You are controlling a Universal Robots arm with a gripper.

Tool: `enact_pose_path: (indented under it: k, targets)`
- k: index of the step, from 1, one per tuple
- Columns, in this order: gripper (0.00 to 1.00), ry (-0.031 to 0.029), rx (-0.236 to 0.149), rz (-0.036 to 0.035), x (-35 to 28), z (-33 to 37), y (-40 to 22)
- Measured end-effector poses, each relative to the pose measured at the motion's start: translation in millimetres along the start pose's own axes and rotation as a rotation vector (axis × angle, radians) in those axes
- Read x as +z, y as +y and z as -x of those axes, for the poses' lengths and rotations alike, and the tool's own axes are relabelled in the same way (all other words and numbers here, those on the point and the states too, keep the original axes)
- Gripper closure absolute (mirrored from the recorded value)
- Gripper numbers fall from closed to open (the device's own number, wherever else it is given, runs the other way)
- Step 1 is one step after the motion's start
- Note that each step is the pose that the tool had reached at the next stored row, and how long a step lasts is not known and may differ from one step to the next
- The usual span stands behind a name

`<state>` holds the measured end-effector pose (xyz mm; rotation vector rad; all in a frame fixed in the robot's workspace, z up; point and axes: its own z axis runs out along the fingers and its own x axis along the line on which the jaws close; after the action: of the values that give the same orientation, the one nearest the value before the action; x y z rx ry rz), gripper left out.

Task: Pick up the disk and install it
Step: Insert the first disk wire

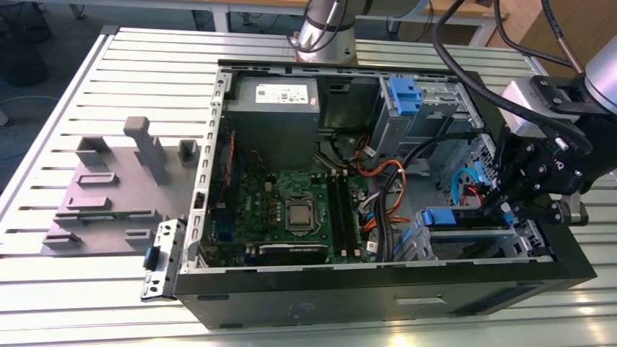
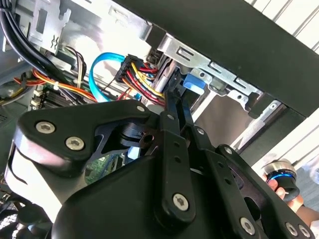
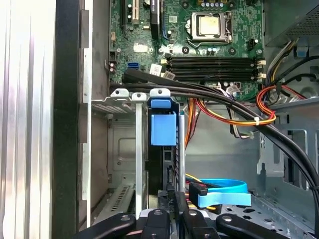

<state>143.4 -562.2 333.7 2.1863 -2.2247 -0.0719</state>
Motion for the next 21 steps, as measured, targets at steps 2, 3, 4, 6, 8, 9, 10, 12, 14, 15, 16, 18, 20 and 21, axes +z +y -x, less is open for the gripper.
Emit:
enact_pose_path:
  k: [2, 3, 4, 6, 8, 9, 10, 12, 14, 15, 16, 18, 20, 21]
  targets:
    - [0.83, 0.0, 0.0, 0.0001, 0.1, -0.2, 0.5]
    - [0.83, 0.0001, 0.0, 0.0001, 0.1, -0.2, 0.5]
    - [0.83, 0.0002, 0.0, 0.0001, 0.3, -0.3, 0.5]
    - [0.83, 0.0005, 0.0, 0.0, 0.8, -0.4, 0.6]
    - [0.83, 0.0001, 0.0, 0.0001, 1.8, -0.4, 0.5]
    - [0.83, 0.0001, 0.0, 0.0001, 2.2, -0.4, 0.5]
    - [0.83, 0.0002, 0.0, 0.0001, 2.5, -0.4, 0.5]
    - [0.83, 0.0004, -0.001, 0.0001, 3.1, -0.4, 0.5]
    - [0.83, 0.0003, -0.001, 0.0001, 3.7, -0.4, 0.5]
    - [0.83, 0.0005, -0.001, 0.0001, 4.1, -0.4, 0.4]
    - [0.83, 0.0006, -0.001, 0.0, 4.5, -0.4, 0.4]
    - [0.83, 0.0008, -0.001, 0.0001, 5.4, -0.4, 0.4]
    - [0.83, 0.0007, -0.001, 0.0001, 5.8, -0.5, 0.4]
    - [0.83, 0.0004, -0.001, 0.0002, 5.9, -0.5, 0.3]
